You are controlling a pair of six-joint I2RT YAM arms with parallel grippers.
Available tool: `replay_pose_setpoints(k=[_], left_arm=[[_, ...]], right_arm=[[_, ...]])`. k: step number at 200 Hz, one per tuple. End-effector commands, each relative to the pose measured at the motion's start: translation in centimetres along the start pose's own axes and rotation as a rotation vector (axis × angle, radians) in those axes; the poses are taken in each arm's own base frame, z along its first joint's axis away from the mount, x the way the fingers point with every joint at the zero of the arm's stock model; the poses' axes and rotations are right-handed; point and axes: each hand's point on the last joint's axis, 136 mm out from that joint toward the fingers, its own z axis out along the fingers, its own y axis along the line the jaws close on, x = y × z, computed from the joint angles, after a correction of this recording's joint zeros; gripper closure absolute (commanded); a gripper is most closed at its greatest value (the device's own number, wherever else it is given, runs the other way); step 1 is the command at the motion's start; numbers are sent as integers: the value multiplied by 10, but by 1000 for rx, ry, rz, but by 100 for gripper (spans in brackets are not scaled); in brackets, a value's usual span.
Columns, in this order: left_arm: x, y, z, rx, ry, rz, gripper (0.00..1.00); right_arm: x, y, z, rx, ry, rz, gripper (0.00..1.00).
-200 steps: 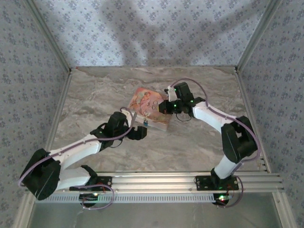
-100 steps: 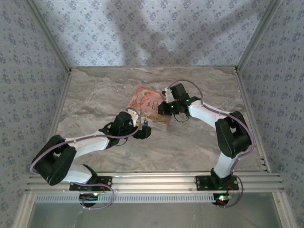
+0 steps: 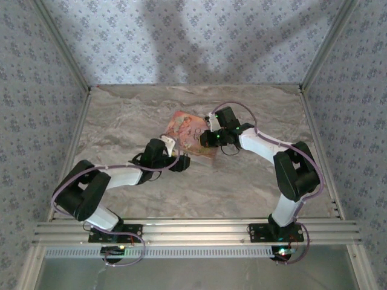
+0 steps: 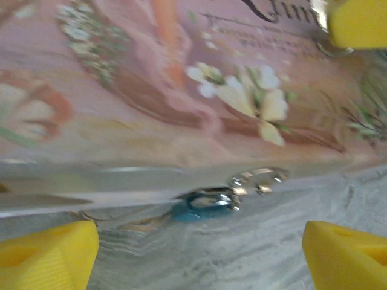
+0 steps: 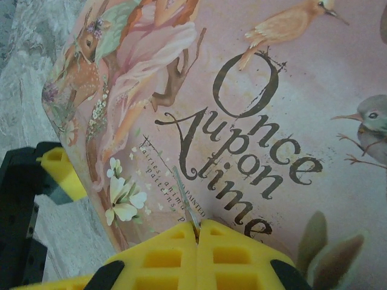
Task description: Unlock the padlock with the key
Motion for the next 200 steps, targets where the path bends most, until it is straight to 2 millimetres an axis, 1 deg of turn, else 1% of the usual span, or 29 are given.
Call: replay_pose_setpoints(k=[1, 32, 54, 73, 93, 113, 143, 166, 200], left_arm=[[-11, -10, 6, 80, -28, 35, 15], [-4, -12, 15, 111, -4, 26, 18], [-4, -13, 19, 124, -2, 16, 21], [-4, -14, 23, 132, -2, 9, 25], [-3, -15, 28, 144, 7, 1, 33], [-3, -14, 31, 143, 13, -4, 37], [-2, -15, 32, 149, 13, -9, 41], [-6, -17, 31, 157, 5, -14, 46], [-10, -21, 27, 170, -7, -13, 49]], right_arm=[[36, -23, 12, 79, 110, 38, 100], [36, -24, 13, 79, 112, 40, 100], [37, -24, 13, 80, 114, 40, 100], [38, -23, 13, 79, 117, 39, 100], [38, -23, 13, 76, 116, 37, 100], [37, -20, 12, 64, 113, 31, 100], [37, -20, 12, 61, 113, 27, 100], [37, -19, 13, 61, 113, 27, 100], [38, -19, 14, 58, 117, 28, 100]])
